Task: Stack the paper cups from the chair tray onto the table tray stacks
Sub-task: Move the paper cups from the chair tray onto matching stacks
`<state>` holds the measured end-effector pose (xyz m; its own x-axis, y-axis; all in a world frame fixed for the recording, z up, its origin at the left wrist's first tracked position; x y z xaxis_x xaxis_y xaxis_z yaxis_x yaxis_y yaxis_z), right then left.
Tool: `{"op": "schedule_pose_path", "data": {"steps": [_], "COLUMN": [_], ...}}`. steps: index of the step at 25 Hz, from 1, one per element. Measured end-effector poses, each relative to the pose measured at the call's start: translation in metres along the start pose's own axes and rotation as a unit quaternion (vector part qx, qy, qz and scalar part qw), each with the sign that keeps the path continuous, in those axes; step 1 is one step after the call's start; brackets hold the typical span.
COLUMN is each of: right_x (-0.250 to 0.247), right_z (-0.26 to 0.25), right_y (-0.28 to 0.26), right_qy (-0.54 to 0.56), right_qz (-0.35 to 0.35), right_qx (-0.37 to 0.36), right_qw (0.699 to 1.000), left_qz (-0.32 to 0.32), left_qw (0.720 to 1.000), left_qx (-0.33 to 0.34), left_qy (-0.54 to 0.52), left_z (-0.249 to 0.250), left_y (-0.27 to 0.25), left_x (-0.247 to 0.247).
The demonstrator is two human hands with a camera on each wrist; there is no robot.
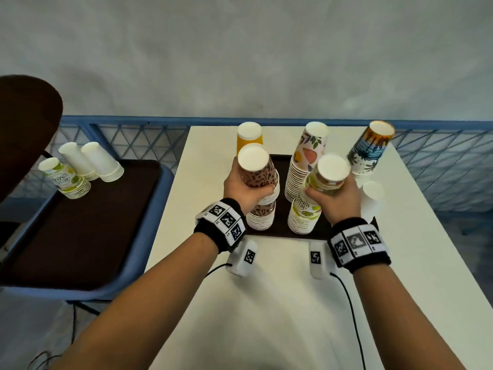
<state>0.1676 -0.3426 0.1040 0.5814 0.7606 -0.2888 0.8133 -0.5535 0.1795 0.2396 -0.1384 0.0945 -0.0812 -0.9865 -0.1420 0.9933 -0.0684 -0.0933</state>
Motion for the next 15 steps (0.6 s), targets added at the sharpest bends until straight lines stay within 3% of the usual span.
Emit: {"op": "schedule_pose_path", "data": {"steps": [4,10,15], "right_x": [0.026,0.030,0.028], "right_z": [0.053,0.071,0.091], "right_y": [0.000,0.001,-0.010], "right_qy": [-0.057,-0.069,-0.112], "right_qz": [-0.048,-0.047,-0.119], "right_qx": [0.089,0.100,0.149], "right_qw": [0.993,0.991,0.975], "left_qz": [0.001,0.017,0.002], "left_qw": [0.998,0.994,0.988], "left_qx": [-0.029,-0.051,-0.088], "left_qy": [0.048,0.093,0.128], "left_z": [-0.021,-0.037,-0.043], "left_y": [0.009,0.013,0.008], "left_x": [0.015,0.022,0.018]}}
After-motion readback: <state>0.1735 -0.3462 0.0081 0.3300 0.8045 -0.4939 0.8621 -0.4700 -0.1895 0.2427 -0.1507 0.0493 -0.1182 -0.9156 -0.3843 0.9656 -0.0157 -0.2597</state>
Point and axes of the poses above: each hand's wrist, its own y-axis towards the middle knuckle, its own x-axis out of the palm, z = x × y, the point moved 5 cm from there along y, towards the middle knuckle, and after that the axes turned 4 degrees about -x, right-handed, at the moved point
